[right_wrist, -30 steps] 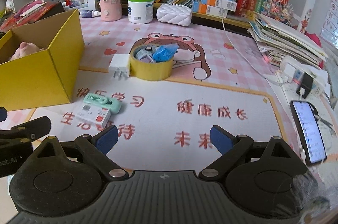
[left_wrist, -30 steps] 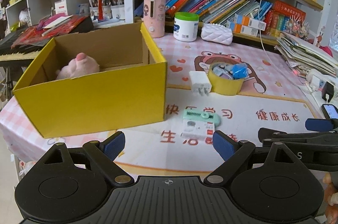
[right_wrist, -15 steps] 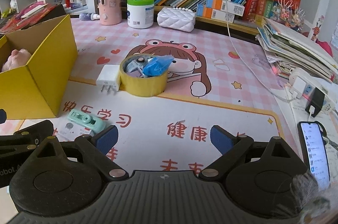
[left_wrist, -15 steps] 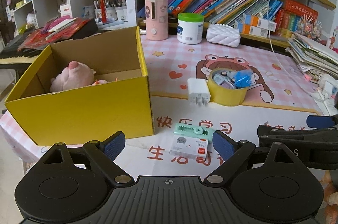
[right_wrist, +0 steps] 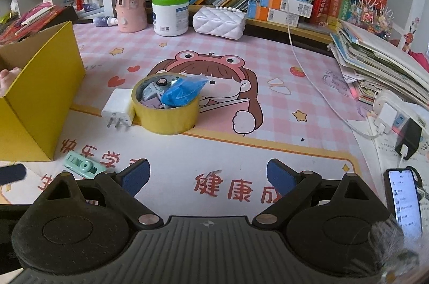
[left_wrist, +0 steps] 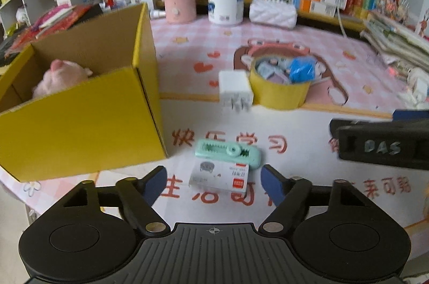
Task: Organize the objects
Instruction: 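Close the left tool on the white red-labelled staple box and lift it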
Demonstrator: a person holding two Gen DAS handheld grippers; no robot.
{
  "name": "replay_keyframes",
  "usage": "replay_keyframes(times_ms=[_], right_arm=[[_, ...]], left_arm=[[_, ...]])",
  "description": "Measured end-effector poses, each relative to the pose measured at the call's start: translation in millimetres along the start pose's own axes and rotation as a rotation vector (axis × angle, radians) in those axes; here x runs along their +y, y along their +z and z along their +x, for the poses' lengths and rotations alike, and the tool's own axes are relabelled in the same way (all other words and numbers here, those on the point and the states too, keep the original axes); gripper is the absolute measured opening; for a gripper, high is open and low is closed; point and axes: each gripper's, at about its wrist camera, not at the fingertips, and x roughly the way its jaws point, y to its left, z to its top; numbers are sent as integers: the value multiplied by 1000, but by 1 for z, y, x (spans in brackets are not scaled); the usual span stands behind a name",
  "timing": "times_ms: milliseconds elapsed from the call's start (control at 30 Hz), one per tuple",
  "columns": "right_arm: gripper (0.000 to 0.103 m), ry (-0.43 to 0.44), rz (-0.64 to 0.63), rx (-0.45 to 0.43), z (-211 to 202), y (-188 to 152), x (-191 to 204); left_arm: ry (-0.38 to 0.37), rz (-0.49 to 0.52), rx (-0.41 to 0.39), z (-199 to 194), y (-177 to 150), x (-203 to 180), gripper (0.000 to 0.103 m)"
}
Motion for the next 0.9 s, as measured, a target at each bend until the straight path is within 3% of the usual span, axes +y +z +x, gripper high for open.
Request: replay_keyframes(times_ms=[433,533,700,900], right_arm=[[94,30,-20,10,12,5,-5],[94,33,-20,10,13,6,-5],[94,44,-21,14,14,7,0],[94,81,-40,25,18,8,16]], left_arm=[[-20,22,67,34,0,-3,67],[-28,29,54,33,-1,-2,56],[-49,0,53,28,-1,5,54],[-43,-43,-23,5,1,20,54]])
